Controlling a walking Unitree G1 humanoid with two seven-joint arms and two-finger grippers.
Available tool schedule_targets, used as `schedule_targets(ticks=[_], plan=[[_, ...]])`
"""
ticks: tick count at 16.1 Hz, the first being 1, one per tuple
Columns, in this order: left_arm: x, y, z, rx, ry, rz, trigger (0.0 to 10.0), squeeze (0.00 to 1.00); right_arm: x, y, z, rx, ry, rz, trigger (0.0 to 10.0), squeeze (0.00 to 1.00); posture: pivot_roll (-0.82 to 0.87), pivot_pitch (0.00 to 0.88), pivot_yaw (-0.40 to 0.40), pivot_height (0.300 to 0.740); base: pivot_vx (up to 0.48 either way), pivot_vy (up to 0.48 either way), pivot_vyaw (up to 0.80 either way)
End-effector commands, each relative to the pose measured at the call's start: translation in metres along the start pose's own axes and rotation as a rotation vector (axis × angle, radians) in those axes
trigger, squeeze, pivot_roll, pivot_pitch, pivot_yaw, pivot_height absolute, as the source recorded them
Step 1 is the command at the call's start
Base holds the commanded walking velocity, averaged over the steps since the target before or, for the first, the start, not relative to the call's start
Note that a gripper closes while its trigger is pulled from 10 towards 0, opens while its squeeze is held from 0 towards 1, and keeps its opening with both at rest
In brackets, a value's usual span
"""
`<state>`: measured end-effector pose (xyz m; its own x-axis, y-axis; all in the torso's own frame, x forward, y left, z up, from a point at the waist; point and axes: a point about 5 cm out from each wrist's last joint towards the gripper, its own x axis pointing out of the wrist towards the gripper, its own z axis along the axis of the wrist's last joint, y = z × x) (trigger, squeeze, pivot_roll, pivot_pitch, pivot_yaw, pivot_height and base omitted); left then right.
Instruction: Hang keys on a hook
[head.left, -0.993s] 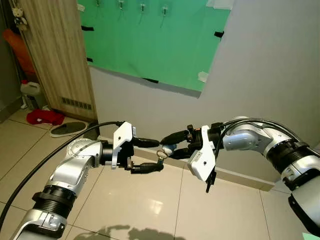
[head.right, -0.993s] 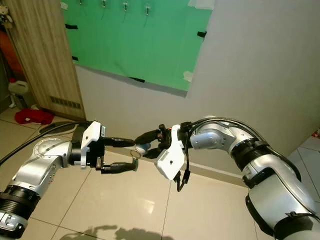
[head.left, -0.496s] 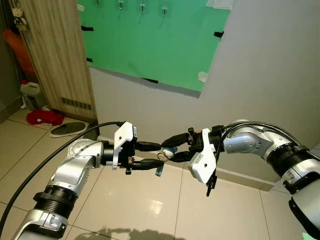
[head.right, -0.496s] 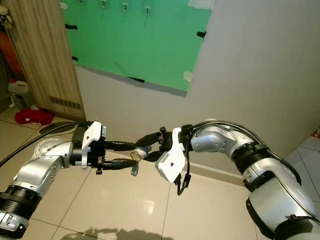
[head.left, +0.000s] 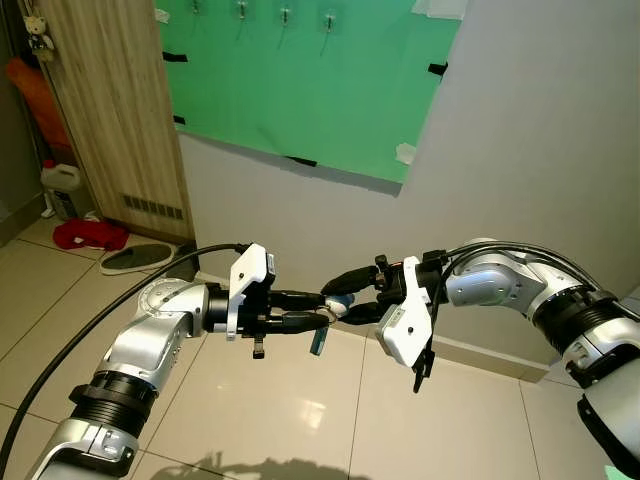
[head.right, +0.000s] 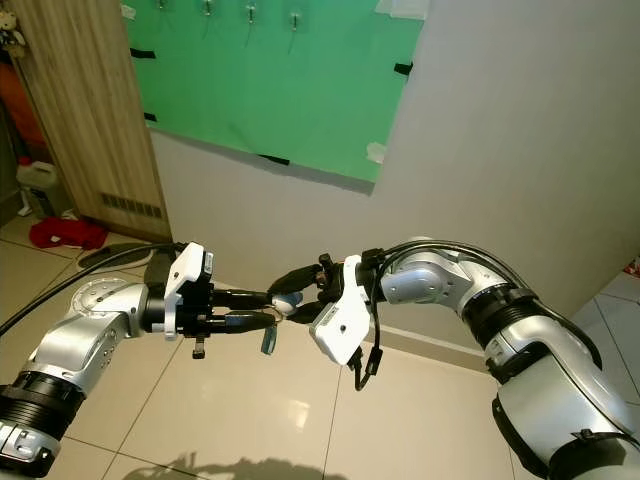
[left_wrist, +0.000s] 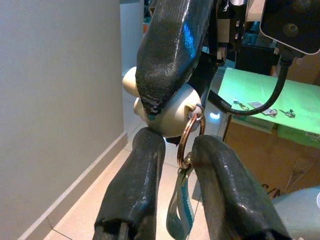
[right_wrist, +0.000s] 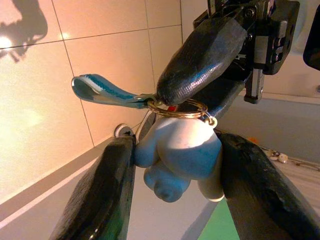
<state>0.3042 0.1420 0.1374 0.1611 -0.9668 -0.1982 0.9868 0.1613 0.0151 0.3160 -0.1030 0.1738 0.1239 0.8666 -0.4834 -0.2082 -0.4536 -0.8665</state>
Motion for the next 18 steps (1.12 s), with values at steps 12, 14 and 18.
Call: schedule_targets(ticks=[12,14,18], plan=[[-0.004,0.001,0.013,0.022,-0.018,-0.014,0.0,0.00,-0.009,-0.001,-0.013,0.171,0.112,-0.079,10.0,0.73,0.00,0.000,-0.075,0.736,0.000,0.000,0.00],[-0.003,0.000,0.013,0.019,-0.021,-0.017,0.0,0.00,-0.010,-0.002,-0.015,0.212,0.115,-0.128,10.0,1.00,0.00,0.000,-0.075,0.736,0.000,0.000,0.00],[-0.003,-0.003,0.011,0.006,-0.014,-0.031,0.0,0.00,-0.010,0.002,-0.029,0.433,0.206,-0.223,10.0,1.00,0.01,0.000,-0.067,0.736,0.000,0.000,0.00]])
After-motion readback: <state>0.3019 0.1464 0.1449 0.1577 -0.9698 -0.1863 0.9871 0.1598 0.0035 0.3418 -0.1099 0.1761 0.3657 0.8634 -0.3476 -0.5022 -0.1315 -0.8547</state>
